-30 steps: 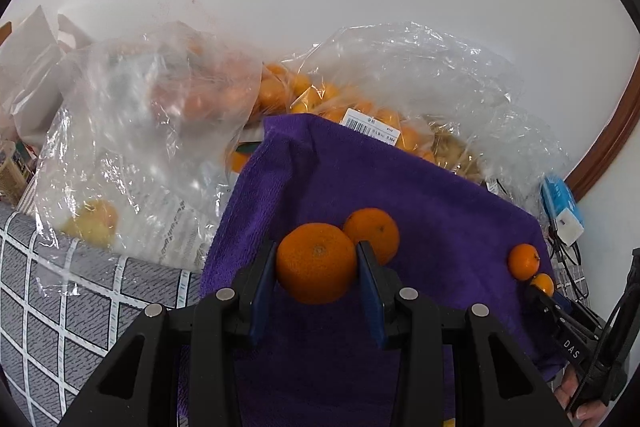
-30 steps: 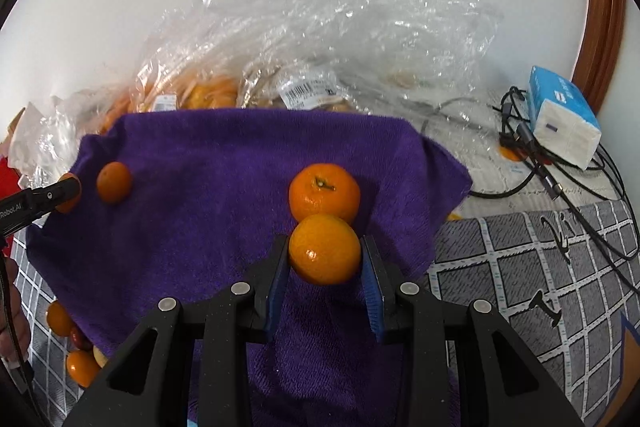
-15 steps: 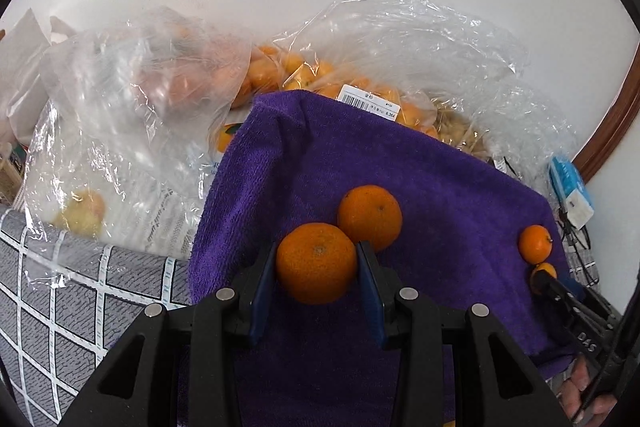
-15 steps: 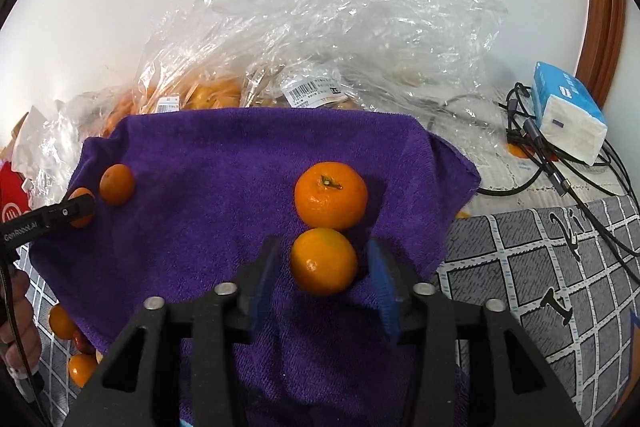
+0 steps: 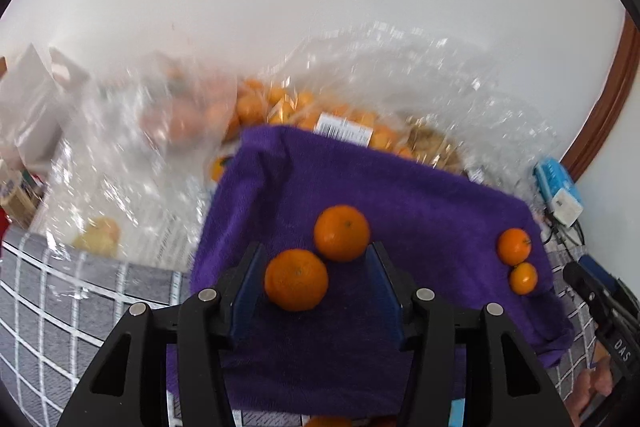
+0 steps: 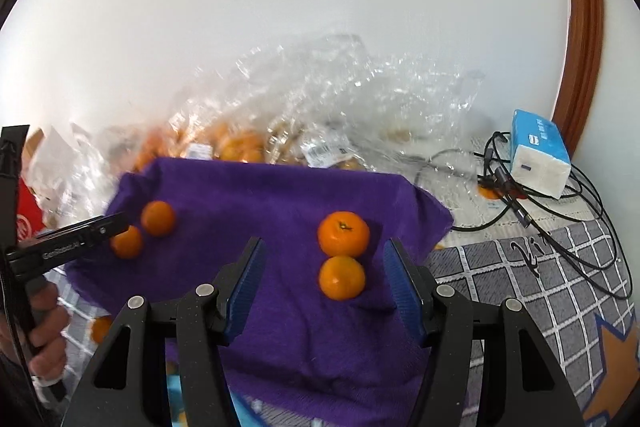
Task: Organize fruits
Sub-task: 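Lower the right tool and close it on the yellow-green fruit while the left tool lowers toward an orange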
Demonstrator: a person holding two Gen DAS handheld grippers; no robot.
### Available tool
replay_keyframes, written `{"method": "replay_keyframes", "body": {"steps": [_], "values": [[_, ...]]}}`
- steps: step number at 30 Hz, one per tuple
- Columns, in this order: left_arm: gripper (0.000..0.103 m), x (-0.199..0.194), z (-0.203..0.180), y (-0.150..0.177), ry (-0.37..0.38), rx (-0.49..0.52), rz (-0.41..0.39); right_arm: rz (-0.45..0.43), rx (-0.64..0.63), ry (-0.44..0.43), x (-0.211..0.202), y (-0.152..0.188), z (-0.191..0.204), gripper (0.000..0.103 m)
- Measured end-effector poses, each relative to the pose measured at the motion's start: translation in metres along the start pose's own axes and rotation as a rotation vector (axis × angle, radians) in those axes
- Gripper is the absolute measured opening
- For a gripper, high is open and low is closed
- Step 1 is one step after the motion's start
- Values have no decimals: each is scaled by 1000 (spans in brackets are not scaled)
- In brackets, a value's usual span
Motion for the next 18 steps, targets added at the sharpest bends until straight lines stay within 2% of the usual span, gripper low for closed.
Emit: {"method": "replay_keyframes", "body": {"steps": [4, 7, 8, 11, 14, 18], "values": [[50, -32, -3, -9, 25, 4, -72, -21, -14, 63, -21, 6, 1, 61], [50, -49, -2, -3, 55, -9, -57, -14, -42, 89, -33, 17, 4, 61], [50, -56, -1, 2, 67, -1, -50, 9, -44, 66, -35, 24, 6, 61], [50, -75, 10, 21, 35, 16, -78, 74, -27, -29, -36, 45, 14, 61], [50, -83, 21, 47, 31, 24, -73, 86, -42, -97, -41, 64, 29, 61], [50, -92, 38, 82, 29, -2, -53, 77, -106, -143, -47, 87, 52, 61]]}}
Point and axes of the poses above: each gripper's, at about its wrist camera, not at the fingertips, and x roughly the way its jaws point, z to its left, y to its underside, the point moved 7 cm from there along x, roughly the way its jaws point, and after that the axes turned 4 degrees about y, right-handed, at the moved point
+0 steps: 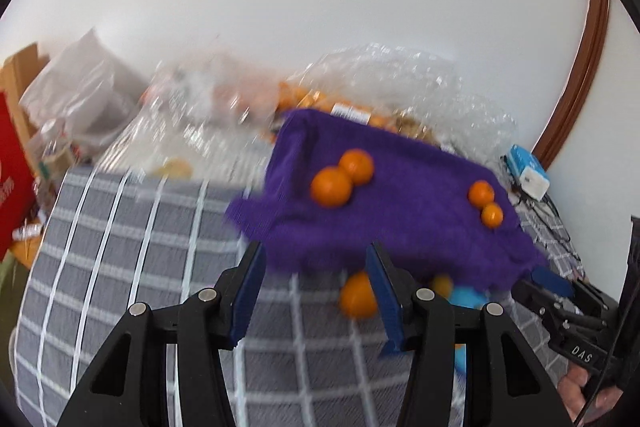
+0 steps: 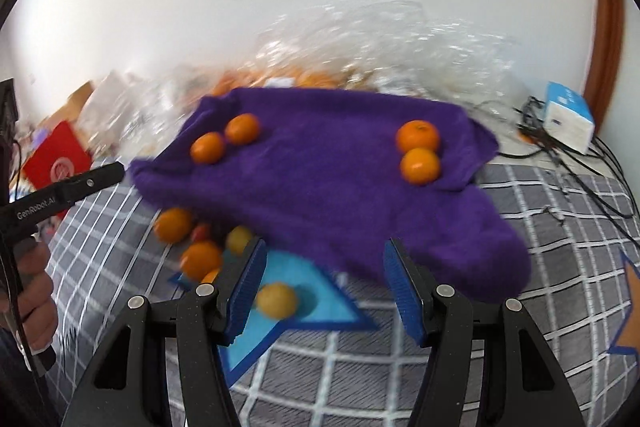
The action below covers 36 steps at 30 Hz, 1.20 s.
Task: Organize fruits
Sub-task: 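Lower the right tool and close it on the yellow-green fruit while the left tool lowers toward an orange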
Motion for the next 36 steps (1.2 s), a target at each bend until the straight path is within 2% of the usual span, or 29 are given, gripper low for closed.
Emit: {"method": "replay_keyframes", "body": {"steps": [4, 6, 10, 11, 12, 17, 23, 28, 33, 36], "values": [[50, -1, 18, 29, -38, -25, 42, 33, -41, -18, 10, 18, 16, 59], [50, 0, 26, 41, -51, -37, 55, 78, -42, -12, 21, 27, 18, 49], [50, 3, 29, 56, -47, -66, 82, 104, -48, -26, 31, 33, 21, 39], [50, 3, 28, 59, -52, -62, 90, 109, -49, -21, 32, 34, 22, 28], [50, 3, 28, 62, -73, -50, 100, 116, -46, -20, 33, 34, 21, 27], [50, 5, 24, 71, -121, 4, 103, 75, -37, 29, 20, 33, 8, 27], [55, 5, 23, 73, -115, 21, 111, 59, -38, 141, 8, 37, -25, 27], [58, 6, 21, 75, -115, 32, 116, 87, 62, 117, 12, 45, -48, 27], [59, 6, 18, 75, -148, 53, 142, 79, 47, 154, 13, 47, -47, 27], [59, 10, 9, 68, -117, 56, 165, 75, 29, 169, 13, 48, -45, 27]]}}
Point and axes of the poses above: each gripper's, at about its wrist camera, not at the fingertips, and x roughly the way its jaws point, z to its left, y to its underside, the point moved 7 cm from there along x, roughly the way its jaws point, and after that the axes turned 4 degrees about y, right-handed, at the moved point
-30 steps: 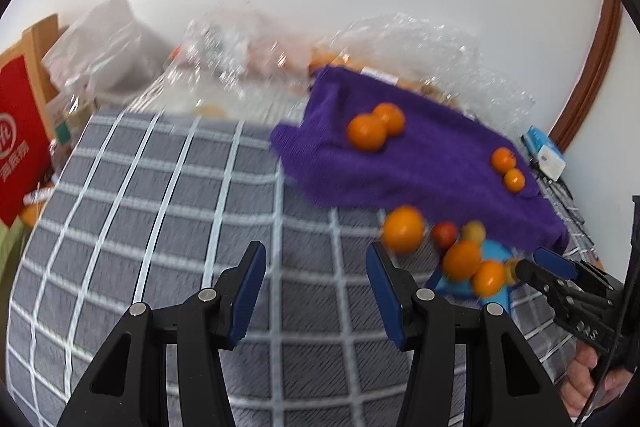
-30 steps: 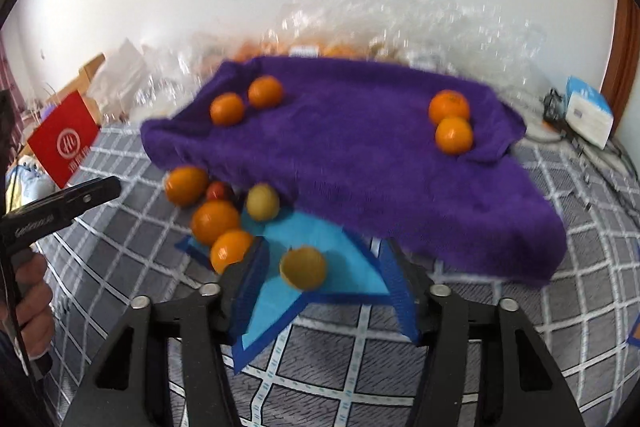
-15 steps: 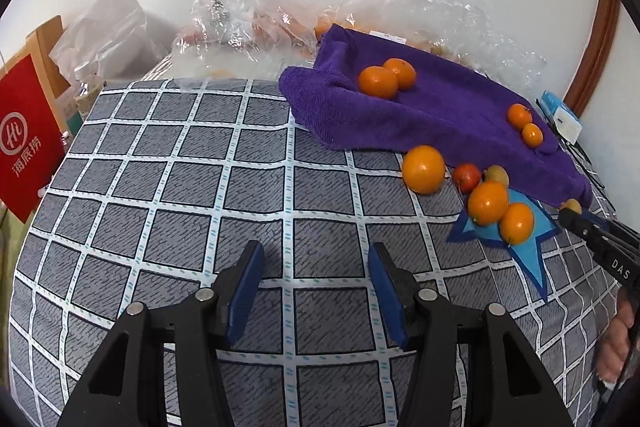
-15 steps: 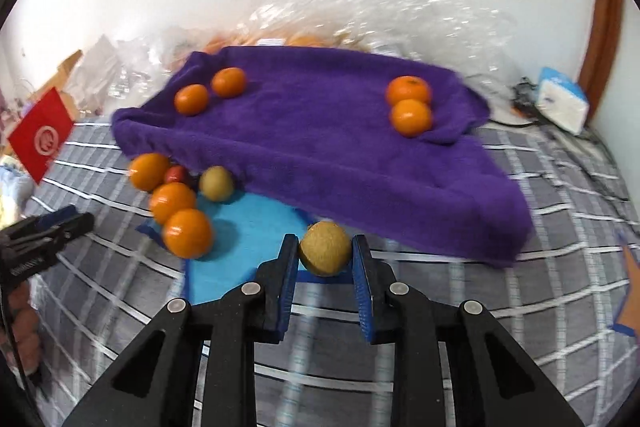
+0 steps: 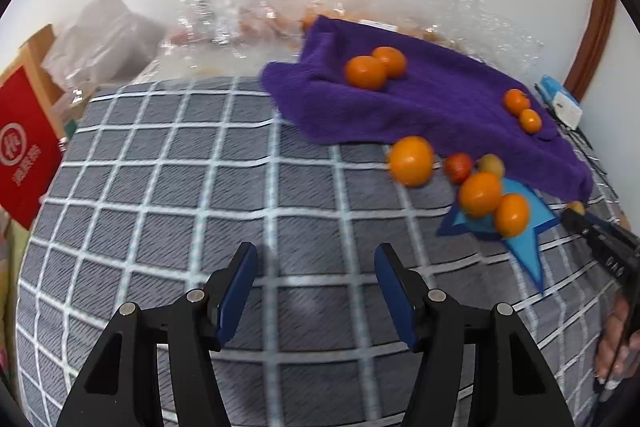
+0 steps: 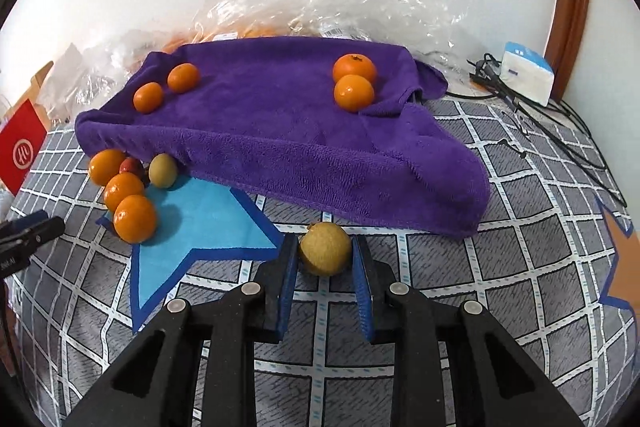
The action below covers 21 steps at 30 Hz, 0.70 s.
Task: Organize fruits
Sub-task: 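Lower the right tool and close it on the yellow-green fruit while the left tool lowers toward an orange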
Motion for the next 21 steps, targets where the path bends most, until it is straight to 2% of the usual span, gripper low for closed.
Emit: {"method": "replay_keyframes", "body": {"steps": [8, 13, 18, 21], "values": [[59, 9, -24, -28, 22, 38, 5, -1, 15, -1, 0, 1, -2, 27], [59, 19, -38, -38, -2, 115, 13, 4, 51, -20, 2, 1, -7, 27], [59, 34, -41, -43, 13, 107, 33, 2, 46, -16, 2, 1, -6, 27], [59, 38, -44, -45, 55, 99, 33, 7, 48, -23, 4, 1, -5, 27]]}}
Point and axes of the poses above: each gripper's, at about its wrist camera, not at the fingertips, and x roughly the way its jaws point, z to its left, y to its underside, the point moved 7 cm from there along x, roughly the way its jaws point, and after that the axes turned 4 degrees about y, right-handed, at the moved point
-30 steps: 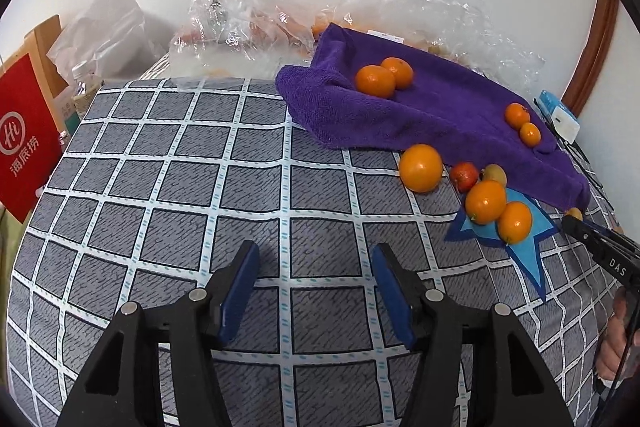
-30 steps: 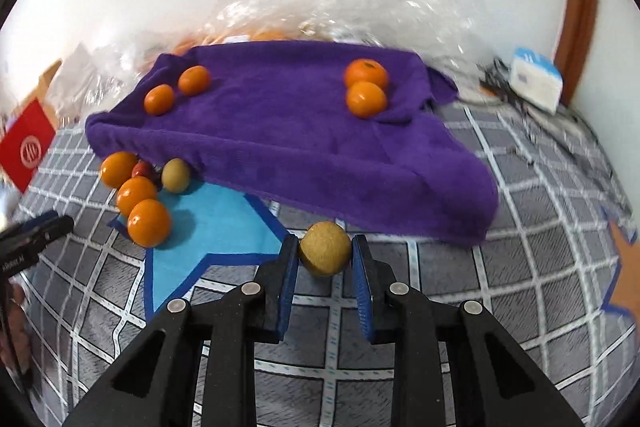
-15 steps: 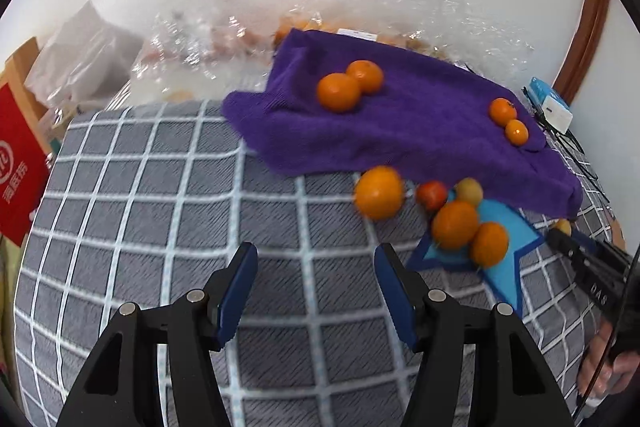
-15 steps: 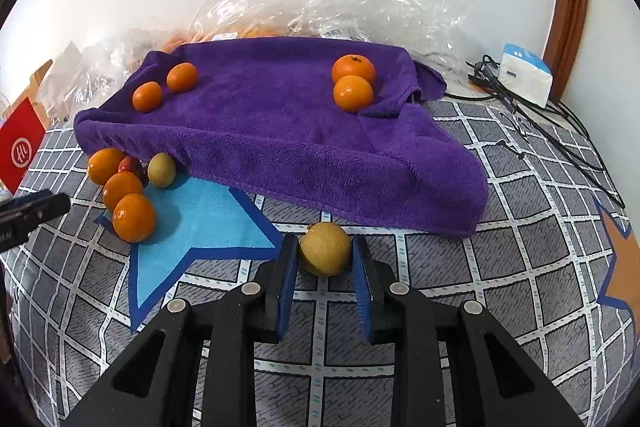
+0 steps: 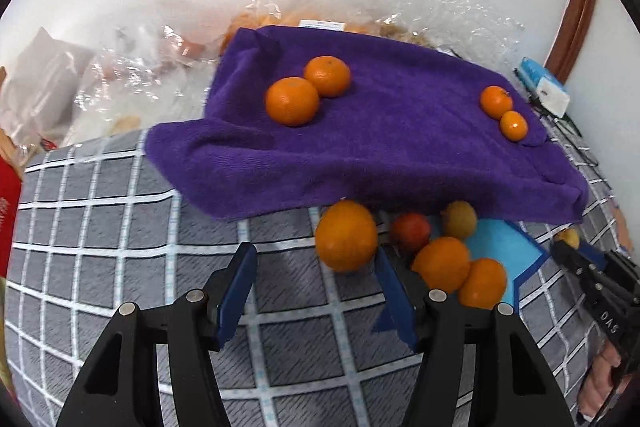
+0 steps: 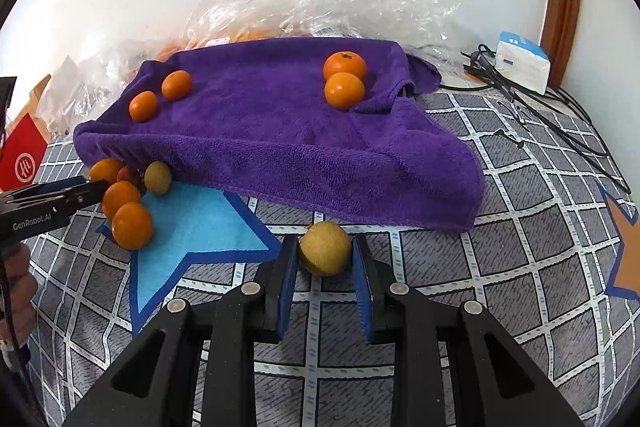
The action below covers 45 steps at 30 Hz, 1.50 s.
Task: Organize fruits
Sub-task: 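Lower the right tool and close it on the yellow-green fruit while the left tool lowers toward an orange, then close the left tool on a large orange while the right tool holds the yellow-green fruit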
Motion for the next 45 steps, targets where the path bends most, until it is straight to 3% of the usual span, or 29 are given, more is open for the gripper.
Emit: {"method": "replay_keyframes", "body": {"steps": [6, 10, 15, 22, 28, 31, 34, 36, 45], "values": [[59, 3, -1, 3, 14, 3, -42, 1, 9, -13, 1, 0, -1, 27], [43, 2, 0, 2, 36, -14, -53, -1, 12, -22, 1, 0, -1, 27], [31, 0, -3, 1, 77, -32, -74, -4, 11, -14, 1, 0, -1, 27], [31, -6, -6, 1, 78, -20, -112, -7, 9, -7, 0, 0, 0, 27], [32, -1, -6, 1, 90, -40, -79, -2, 0, 0, 0, 0, 1, 27], [41, 5, -3, 1, 71, -61, -72, -2, -5, 3, 1, 1, 1, 27], [39, 5, -4, 1, 51, -49, -83, -1, -10, 6, 1, 1, 2, 27], [31, 4, -7, 1, 61, -36, -82, 1, -12, 7, 2, 1, 2, 27], [31, -13, -15, 0, 86, -8, -148, -6, -10, -4, 1, 1, 2, 27]]}}
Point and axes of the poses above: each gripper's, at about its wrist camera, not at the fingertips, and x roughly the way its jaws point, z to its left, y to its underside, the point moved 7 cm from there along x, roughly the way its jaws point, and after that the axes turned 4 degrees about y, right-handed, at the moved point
